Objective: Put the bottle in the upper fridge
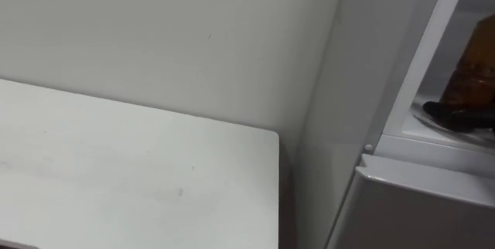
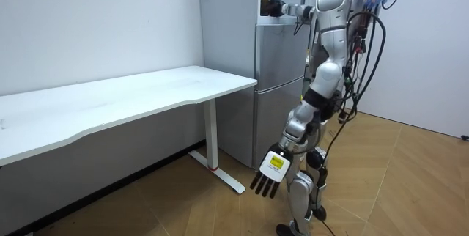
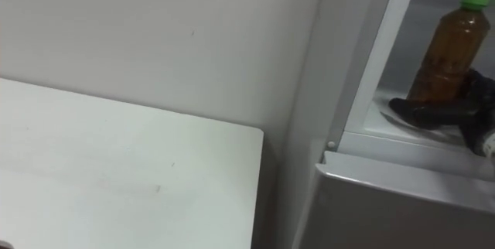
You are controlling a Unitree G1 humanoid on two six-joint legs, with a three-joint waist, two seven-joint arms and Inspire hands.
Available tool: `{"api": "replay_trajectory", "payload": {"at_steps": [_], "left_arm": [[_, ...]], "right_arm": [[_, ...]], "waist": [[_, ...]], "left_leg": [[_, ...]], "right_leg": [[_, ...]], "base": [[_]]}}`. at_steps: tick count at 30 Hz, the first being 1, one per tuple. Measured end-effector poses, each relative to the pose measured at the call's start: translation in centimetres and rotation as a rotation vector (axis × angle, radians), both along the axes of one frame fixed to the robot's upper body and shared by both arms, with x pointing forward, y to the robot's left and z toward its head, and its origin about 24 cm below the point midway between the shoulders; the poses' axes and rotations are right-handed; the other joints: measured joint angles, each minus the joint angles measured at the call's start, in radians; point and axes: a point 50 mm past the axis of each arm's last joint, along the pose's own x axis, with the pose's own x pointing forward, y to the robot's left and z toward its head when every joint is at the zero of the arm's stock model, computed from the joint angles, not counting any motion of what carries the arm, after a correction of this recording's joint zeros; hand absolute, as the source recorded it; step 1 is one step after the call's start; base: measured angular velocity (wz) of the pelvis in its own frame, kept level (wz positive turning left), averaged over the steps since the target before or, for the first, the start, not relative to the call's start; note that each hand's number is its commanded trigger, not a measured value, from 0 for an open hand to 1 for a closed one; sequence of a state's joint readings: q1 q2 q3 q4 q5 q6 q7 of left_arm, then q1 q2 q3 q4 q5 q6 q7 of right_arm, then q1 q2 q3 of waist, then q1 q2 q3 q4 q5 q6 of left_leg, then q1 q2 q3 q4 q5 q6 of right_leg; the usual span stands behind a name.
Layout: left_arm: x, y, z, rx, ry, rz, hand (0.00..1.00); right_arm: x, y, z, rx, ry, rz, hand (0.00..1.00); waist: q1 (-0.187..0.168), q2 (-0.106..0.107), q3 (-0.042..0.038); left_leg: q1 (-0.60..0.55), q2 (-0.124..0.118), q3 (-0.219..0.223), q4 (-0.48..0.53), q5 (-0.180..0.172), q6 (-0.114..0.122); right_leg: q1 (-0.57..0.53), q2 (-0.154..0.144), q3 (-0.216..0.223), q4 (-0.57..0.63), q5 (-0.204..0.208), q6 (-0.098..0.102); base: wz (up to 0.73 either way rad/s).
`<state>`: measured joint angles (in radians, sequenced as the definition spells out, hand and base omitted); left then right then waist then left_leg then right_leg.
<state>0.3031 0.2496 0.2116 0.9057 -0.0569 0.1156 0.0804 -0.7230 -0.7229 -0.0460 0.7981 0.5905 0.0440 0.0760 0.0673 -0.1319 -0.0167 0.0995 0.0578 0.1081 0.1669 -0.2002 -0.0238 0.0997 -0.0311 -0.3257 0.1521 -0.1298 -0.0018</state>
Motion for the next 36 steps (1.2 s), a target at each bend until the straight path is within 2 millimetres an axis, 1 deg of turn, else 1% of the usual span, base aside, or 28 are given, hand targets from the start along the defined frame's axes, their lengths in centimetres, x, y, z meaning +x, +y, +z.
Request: {"api": "replay_trajectory", "payload": {"at_steps": [2, 5, 7, 10, 12, 17, 18, 20, 21, 24, 26, 29, 30, 32, 34, 36], "left_arm": [[0.2, 0.0, 0.1, -0.004, -0.026, 0.020, 0.00], [0.2, 0.0, 0.1, 0.003, -0.041, 0.042, 0.00], [0.3, -0.1, 0.1, 0.012, -0.055, 0.040, 0.00], [0.6, -0.1, 0.1, 0.016, -0.072, 0.034, 0.00], [0.5, -0.4, 0.1, 0.011, -0.076, 0.036, 0.00], [0.8, -1.2, -0.1, 0.001, -0.102, 0.038, 0.00], [0.8, -1.3, -0.2, 0.001, -0.101, 0.037, 0.00], [0.4, -1.3, -0.2, 0.002, -0.093, 0.039, 0.00], [0.2, -1.4, -0.2, 0.000, -0.089, 0.042, 0.00], [-0.2, -1.8, -0.4, -0.009, -0.076, 0.042, 0.00], [-0.1, -2.0, -0.5, -0.016, -0.076, 0.034, 0.00], [-0.1, -2.3, -0.6, -0.024, -0.075, 0.031, 0.00], [-0.1, -2.3, -0.6, -0.025, -0.074, 0.032, 0.00], [-0.5, -2.5, -0.6, -0.030, -0.072, 0.051, 0.00], [-0.8, -2.9, -0.8, -0.038, -0.064, 0.060, 0.00], [-0.7, -3.2, -0.9, -0.045, -0.068, 0.061, 0.00]], "right_arm": [[-0.3, 0.2, 0.1, -0.007, -0.020, 0.007, 0.00], [-0.7, 0.7, 0.3, -0.004, -0.051, 0.026, 0.00], [-0.8, 1.2, 0.5, -0.017, -0.068, 0.044, 0.00], [-1.2, 1.5, 0.5, -0.033, -0.079, 0.054, 0.00], [-1.3, 1.7, 0.6, -0.037, -0.091, 0.051, 0.00], [-1.6, 1.9, 1.3, -0.042, -0.133, 0.000, 0.00], [-1.9, 1.9, 1.8, -0.053, -0.156, -0.017, 0.00], [-2.2, 2.4, 2.4, -0.080, -0.188, -0.031, 0.00], [-2.7, 2.7, 2.8, -0.097, -0.215, -0.036, 0.00], [-3.5, 4.1, 3.4, -0.143, -0.272, -0.044, 0.00], [-4.2, 5.0, 3.4, -0.199, -0.298, -0.060, 0.00], [-5.4, 6.0, 3.1, -0.244, -0.328, -0.073, 0.00], [-5.7, 6.2, 3.1, -0.241, -0.344, -0.086, 0.00], [-6.1, 6.7, 3.4, -0.216, -0.383, -0.106, 0.00], [-6.8, 7.3, 4.1, -0.238, -0.436, -0.128, 0.00], [-7.6, 7.5, 4.9, -0.251, -0.481, -0.141, 0.00]], "waist": [[-0.001, 0.001, 0.0009], [-0.003, 0.003, 0.0029], [-0.001, 0.006, 0.0074], [-0.006, 0.005, 0.0089], [-0.010, 0.006, 0.0118], [-0.013, 0.008, 0.0130], [-0.014, 0.009, 0.0112], [-0.015, 0.013, 0.0101], [-0.017, 0.016, 0.0085], [-0.017, 0.020, 0.0096], [-0.018, 0.022, 0.0108], [-0.021, 0.030, 0.0162], [-0.029, 0.035, 0.0188], [-0.045, 0.043, 0.0175], [-0.065, 0.058, 0.0098], [-0.071, 0.062, 0.0069]], "left_leg": [[0.000, 0.000, 0.002, 0.000, 0.000, 0.000], [0.003, 0.002, 0.011, -0.003, 0.000, 0.000], [0.011, 0.003, 0.024, -0.010, 0.000, 0.000], [0.015, 0.003, 0.029, -0.017, 0.000, 0.000], [0.015, 0.002, 0.030, -0.017, 0.000, 0.000], [0.005, 0.002, 0.036, -0.021, -0.001, 0.001], [-0.003, 0.002, 0.035, -0.020, -0.001, 0.001], [-0.006, 0.002, 0.036, -0.021, -0.001, 0.001], [-0.006, 0.002, 0.037, -0.020, 0.000, 0.001], [0.000, 0.001, 0.045, -0.018, 0.000, 0.001], [0.001, 0.001, 0.046, -0.018, 0.000, 0.001], [-0.001, 0.000, 0.053, -0.018, -0.001, 0.001], [-0.001, 0.001, 0.053, -0.020, -0.001, 0.001], [-0.001, 0.001, 0.055, -0.024, -0.001, 0.001], [-0.001, 0.001, 0.056, -0.024, -0.001, 0.001], [0.000, 0.001, 0.057, -0.023, -0.001, 0.001]], "right_leg": [[-0.001, 0.000, 0.000, 0.000, 0.000, 0.000], [-0.004, 0.002, 0.015, -0.001, 0.000, 0.000], [-0.004, 0.003, 0.022, -0.001, 0.000, 0.000], [-0.005, 0.003, 0.022, -0.001, 0.000, 0.000], [-0.006, 0.002, 0.023, -0.001, 0.000, 0.000], [-0.019, 0.001, 0.025, 0.000, 0.000, 0.000], [-0.026, 0.002, 0.024, 0.000, 0.000, 0.000], [-0.032, 0.002, 0.024, 0.000, 0.000, 0.000], [-0.032, 0.002, 0.024, 0.000, 0.000, 0.000], [-0.030, 0.001, 0.027, -0.001, 0.000, 0.001], [-0.031, 0.001, 0.034, -0.001, 0.000, 0.001], [-0.032, 0.002, 0.044, -0.002, 0.000, 0.001], [-0.032, 0.002, 0.048, -0.002, 0.000, 0.001], [-0.034, 0.004, 0.052, -0.002, -0.001, 0.001], [-0.034, 0.004, 0.052, -0.001, -0.001, 0.001], [-0.034, 0.004, 0.050, -0.001, -0.001, 0.001]], "base": [[0.00], [-0.10], [-0.15], [-0.05], [-0.02], [-0.02], [0.00], [0.00], [0.00], [-0.06], [-0.04], [-0.05], [0.00], [0.00], [0.00], [0.00]]}}
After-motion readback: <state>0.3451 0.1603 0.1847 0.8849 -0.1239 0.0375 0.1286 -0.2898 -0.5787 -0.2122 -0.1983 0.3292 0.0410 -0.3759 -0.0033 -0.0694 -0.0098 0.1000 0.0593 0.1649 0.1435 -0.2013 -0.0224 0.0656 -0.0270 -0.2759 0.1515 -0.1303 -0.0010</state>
